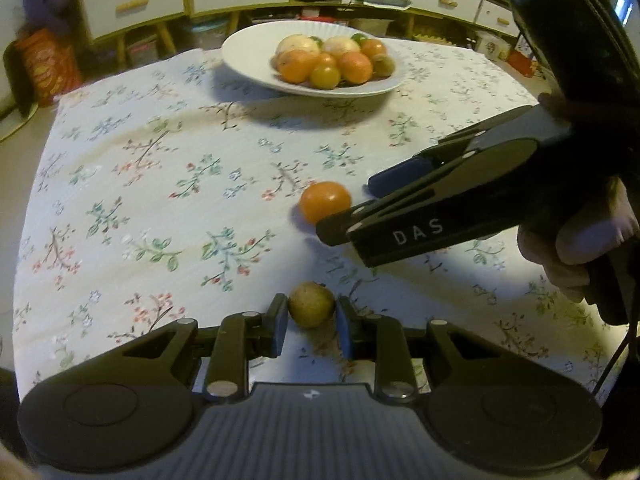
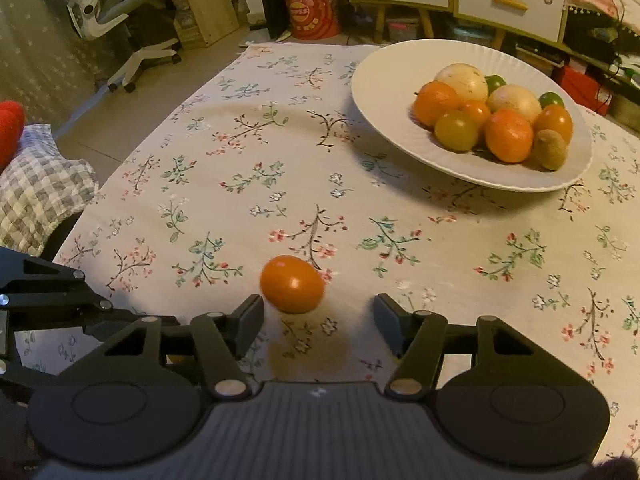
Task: Organize fruits
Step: 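Grasp the small brown fruit with the left tool while the right tool grasps the orange fruit, then carry the brown fruit with the left tool while the right tool carries the orange fruit to the plate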
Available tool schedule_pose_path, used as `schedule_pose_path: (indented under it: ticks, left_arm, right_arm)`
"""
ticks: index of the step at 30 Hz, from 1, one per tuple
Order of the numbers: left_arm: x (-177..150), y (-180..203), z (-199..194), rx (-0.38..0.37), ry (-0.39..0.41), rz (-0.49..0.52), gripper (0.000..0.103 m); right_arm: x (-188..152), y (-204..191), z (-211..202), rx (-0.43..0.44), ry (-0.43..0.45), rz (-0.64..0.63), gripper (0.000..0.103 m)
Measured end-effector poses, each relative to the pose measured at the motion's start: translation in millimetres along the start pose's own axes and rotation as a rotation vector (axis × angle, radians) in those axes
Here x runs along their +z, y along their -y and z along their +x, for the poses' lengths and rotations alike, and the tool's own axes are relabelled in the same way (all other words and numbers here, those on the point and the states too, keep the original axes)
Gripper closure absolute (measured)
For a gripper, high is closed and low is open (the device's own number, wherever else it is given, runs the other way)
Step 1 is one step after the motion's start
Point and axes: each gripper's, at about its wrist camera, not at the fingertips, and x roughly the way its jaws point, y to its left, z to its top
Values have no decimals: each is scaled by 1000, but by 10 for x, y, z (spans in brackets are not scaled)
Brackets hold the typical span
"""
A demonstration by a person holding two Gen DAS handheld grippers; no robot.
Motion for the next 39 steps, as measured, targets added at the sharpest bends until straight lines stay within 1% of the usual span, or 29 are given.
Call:
schedule_pose_path:
  ticks: [3,5,6,8,9,12,18,25,34,36,38,39]
  left_arm:
    - [-13,-46,-10,3,-8,-16,86]
    - [-25,-74,-20,7,-9,-21,86]
    - [-29,-88,-23,7,-10,-25,86]
    - [-39,-117,-25,7,-12,-32,86]
    - [-39,-122,-22,6,-12,-34,86]
    - [-45,-126,-35,9,-12,-34,86]
    - [-43,-127,-35,9,-12,-35,86]
    - [5,-160,-27,-13,-10,-64,86]
    - [107,-180,-66,-8,20,-85,86]
    - [136,-194,-70,-7,27,-93,86]
    - [172,-204,-65,-8,34,-100,86]
    - [194,-210,-62,-10,38,-102,86]
  right_arm:
    - [13,-37,22,-16,8,-19,52]
    - [19,-53,29,-21,12,-26,59]
    - [24,-62,37,-21,14,-29,61]
    - [26,-87,37,-23,17,-43,71]
    - [29,-103,42,-26,17,-52,74]
    - [29,-135,47,-37,19,-70,74]
    - [31,-125,26,-26,19,-67,75]
    - [57,-79,-18,-19,29,-45,75]
    - [54,44,-104,-11,41,-5,77]
    - [54,80,-130,-10,46,10,79]
    - [60,122,-167,-2,54,27,88]
    - [65,143,-187,2,57,38,88]
